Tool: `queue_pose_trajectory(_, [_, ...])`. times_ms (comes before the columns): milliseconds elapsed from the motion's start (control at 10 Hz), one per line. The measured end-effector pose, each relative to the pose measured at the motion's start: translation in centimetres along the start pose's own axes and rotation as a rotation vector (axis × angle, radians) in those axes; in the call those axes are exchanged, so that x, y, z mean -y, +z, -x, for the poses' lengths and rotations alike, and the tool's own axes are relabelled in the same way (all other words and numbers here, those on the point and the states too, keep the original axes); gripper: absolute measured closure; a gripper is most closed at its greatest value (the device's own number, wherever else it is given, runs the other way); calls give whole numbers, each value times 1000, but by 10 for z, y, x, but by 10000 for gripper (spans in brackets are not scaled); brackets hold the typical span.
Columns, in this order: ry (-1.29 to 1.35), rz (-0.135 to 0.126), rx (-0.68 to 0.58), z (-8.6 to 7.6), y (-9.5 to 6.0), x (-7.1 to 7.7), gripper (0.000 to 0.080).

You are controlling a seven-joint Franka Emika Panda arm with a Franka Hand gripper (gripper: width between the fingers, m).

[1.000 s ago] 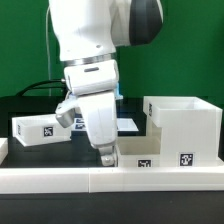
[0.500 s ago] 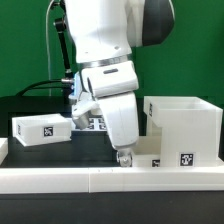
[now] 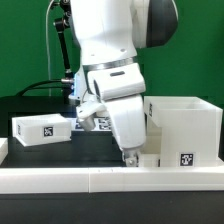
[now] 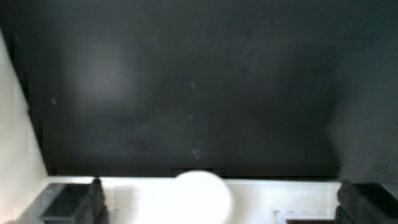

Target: Assemble drawer

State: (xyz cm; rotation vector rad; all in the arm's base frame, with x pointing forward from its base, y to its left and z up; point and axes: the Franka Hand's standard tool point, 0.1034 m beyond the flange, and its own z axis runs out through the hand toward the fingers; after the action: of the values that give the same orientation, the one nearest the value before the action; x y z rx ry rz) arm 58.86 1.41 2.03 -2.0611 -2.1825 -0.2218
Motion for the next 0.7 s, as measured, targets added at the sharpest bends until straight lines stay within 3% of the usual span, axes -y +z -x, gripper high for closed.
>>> queue_pose_trajectory(400, [-7,3,-11,-20,1,-3,150])
queue_pose_trajectory(700, [9,-16,-7,-4,-1,1,150])
